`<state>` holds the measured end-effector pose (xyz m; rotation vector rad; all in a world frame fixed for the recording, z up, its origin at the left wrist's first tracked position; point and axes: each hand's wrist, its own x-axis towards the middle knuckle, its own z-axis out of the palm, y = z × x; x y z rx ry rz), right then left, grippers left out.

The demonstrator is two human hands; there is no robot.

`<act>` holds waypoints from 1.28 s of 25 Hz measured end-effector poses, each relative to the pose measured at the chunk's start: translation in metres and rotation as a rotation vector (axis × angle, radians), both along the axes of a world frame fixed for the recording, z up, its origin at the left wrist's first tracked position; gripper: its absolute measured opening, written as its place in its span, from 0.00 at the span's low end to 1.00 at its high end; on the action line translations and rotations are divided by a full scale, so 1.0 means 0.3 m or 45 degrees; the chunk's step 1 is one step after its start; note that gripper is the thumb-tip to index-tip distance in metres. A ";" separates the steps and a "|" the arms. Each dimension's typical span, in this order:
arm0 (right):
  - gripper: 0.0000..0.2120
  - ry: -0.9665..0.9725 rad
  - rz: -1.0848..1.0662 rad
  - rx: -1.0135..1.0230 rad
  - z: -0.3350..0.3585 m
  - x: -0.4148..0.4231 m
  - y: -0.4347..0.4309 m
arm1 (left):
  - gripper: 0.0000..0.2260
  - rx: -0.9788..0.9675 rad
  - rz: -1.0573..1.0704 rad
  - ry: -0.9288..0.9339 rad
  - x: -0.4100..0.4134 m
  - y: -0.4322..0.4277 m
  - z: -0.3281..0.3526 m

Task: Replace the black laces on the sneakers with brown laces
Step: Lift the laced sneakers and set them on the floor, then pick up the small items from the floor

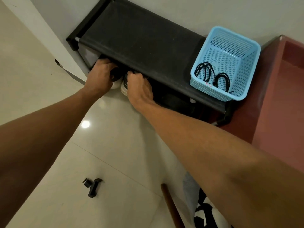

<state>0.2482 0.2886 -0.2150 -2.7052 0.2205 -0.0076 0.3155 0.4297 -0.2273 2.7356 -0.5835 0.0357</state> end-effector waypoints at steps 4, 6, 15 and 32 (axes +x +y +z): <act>0.11 -0.047 0.038 -0.081 -0.028 0.017 0.003 | 0.26 0.015 0.013 -0.003 0.032 0.009 -0.021; 0.15 0.001 0.045 -0.076 -0.029 0.018 0.003 | 0.25 0.017 -0.004 -0.032 0.034 0.019 -0.022; 0.50 0.600 0.333 0.022 0.151 -0.145 -0.078 | 0.39 -0.042 0.137 -0.018 -0.267 0.051 0.006; 0.39 -0.464 -0.143 0.075 1.330 -1.239 -0.906 | 0.35 -0.379 -0.451 -0.402 -1.110 -0.764 1.312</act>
